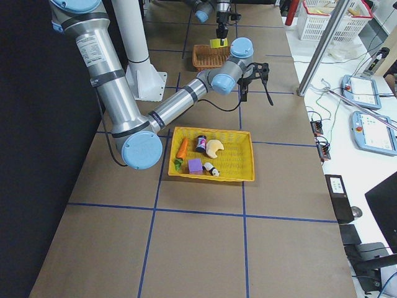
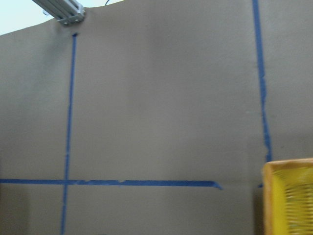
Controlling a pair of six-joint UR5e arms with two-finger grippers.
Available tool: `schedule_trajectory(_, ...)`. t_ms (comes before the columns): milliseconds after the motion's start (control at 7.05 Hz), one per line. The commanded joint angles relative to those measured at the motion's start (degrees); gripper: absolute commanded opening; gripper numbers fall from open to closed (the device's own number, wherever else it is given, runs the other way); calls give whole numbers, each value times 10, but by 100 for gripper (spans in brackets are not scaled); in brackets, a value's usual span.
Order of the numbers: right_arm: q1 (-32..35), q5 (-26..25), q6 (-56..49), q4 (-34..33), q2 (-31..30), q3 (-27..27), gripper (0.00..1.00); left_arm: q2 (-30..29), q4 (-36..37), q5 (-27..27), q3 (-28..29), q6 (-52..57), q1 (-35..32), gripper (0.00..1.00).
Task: Move tape to another basket
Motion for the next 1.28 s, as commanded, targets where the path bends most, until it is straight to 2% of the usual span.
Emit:
schedule_trajectory(0, 38, -34, -228, -138, -15, 1, 100, 2, 99, 88, -2, 98, 51, 0)
schedule_trajectory(142, 65, -29, -281, -140, -40, 0, 100, 2, 149, 127, -9, 122, 73, 0)
schedule_trajectory(284, 79, -25, -300, -142, -55, -3, 100, 1, 177, 141, -16, 149, 81, 1)
schedule_trajectory(426, 91, -13, -306, -155, -55, -3, 100, 1, 192, 142, -24, 154, 78, 14)
schedule_trajectory(568, 102, -4, -328, -165, -58, -1, 100, 1, 198, 142, -25, 156, 72, 99)
schedule_trajectory(851, 122, -3, -396, -171, -86, -6, 100, 2, 218, 132, -42, 170, 54, 100)
schedule_trajectory(1135, 155, -3, -477, -173, -133, -6, 100, 2, 357, 65, -103, 297, -19, 100)
